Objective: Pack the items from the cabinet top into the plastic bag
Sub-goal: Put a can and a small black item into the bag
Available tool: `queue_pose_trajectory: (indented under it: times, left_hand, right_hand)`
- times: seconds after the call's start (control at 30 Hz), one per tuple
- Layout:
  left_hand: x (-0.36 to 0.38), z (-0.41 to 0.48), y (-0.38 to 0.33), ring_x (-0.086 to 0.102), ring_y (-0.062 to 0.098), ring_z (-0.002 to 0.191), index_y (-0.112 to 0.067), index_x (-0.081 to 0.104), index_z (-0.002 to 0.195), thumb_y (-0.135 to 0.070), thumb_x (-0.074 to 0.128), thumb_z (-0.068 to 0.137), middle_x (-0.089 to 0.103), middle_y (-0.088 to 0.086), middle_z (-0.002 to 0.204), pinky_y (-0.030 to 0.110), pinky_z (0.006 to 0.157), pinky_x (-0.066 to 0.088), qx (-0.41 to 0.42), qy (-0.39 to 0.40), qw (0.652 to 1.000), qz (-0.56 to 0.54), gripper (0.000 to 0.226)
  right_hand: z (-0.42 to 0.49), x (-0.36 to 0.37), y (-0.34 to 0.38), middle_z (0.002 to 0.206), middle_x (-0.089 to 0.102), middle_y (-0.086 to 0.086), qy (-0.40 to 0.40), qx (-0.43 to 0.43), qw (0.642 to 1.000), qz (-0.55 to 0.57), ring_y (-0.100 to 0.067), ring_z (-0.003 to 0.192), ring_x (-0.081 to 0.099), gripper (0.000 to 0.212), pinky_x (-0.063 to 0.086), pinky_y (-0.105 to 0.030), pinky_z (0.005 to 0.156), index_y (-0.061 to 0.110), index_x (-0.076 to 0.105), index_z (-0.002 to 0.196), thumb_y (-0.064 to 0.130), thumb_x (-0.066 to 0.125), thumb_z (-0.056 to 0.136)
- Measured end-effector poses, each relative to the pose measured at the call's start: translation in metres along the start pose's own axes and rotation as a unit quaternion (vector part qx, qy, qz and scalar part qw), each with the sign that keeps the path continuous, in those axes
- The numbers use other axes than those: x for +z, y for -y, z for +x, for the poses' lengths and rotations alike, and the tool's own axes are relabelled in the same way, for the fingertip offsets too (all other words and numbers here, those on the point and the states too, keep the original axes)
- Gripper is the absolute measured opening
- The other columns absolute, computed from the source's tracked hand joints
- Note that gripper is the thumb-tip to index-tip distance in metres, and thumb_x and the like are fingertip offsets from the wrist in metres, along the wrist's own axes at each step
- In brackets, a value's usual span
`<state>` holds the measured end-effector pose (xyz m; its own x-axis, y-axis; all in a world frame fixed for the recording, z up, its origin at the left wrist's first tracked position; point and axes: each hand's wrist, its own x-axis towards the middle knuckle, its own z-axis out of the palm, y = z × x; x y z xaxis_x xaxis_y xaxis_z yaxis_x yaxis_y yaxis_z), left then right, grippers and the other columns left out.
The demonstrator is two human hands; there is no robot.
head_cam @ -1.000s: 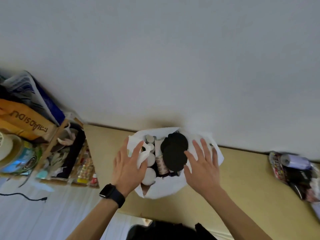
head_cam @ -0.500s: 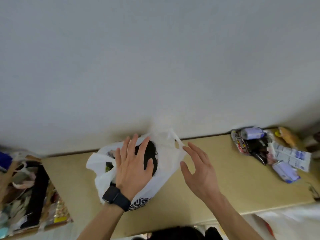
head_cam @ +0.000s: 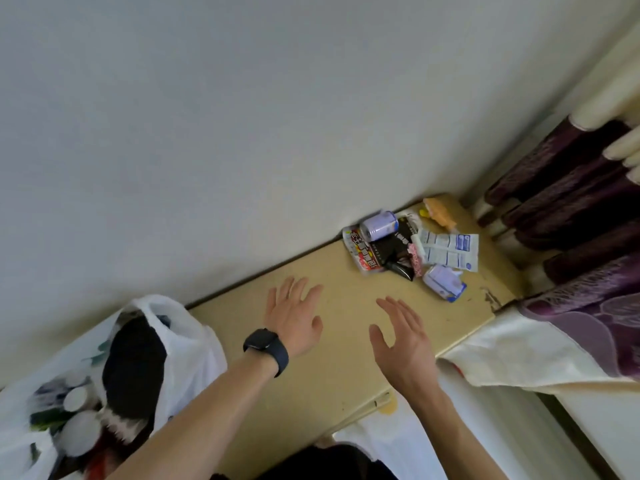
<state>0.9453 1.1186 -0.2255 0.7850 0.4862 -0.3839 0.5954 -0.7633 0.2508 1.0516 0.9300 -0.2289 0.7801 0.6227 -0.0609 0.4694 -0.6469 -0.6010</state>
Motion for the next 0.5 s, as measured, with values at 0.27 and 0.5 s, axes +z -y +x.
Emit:
queue_pose_trajectory:
  times: [0.27, 0.5]
  left_hand:
    - [0.078, 0.044, -0.006, 0.003, 0.04, 0.149, -0.031, 0.014, 0.154, -0.04, 0.044, 0.096, 0.006, 0.006, 0.164, 0.055, 0.119, 0.01, -0.095, 0.212, 0.973, -0.01, 0.067]
    - [0.114, 0.049, 0.016, -0.016, 0.04, 0.148, -0.047, -0.008, 0.151, -0.058, 0.043, 0.092, -0.027, -0.01, 0.16, 0.062, 0.116, 0.0, -0.154, 0.294, 0.942, -0.056, 0.079]
  right_hand:
    - [0.065, 0.001, -0.074, 0.15, 0.047, -0.004, 0.187, 0.068, 0.976, -0.092, -0.027, 0.139, 0.037, 0.06, 0.033, -0.036, 0.113, 0.019, 0.045, 0.146, 0.033, 0.064, 0.09]
    - [0.187, 0.019, -0.081, 0.155, 0.031, -0.015, 0.205, 0.058, 0.966, -0.146, -0.036, 0.144, 0.027, 0.078, 0.029, -0.049, 0.117, 0.013, 0.033, 0.149, 0.047, 0.065, 0.086]
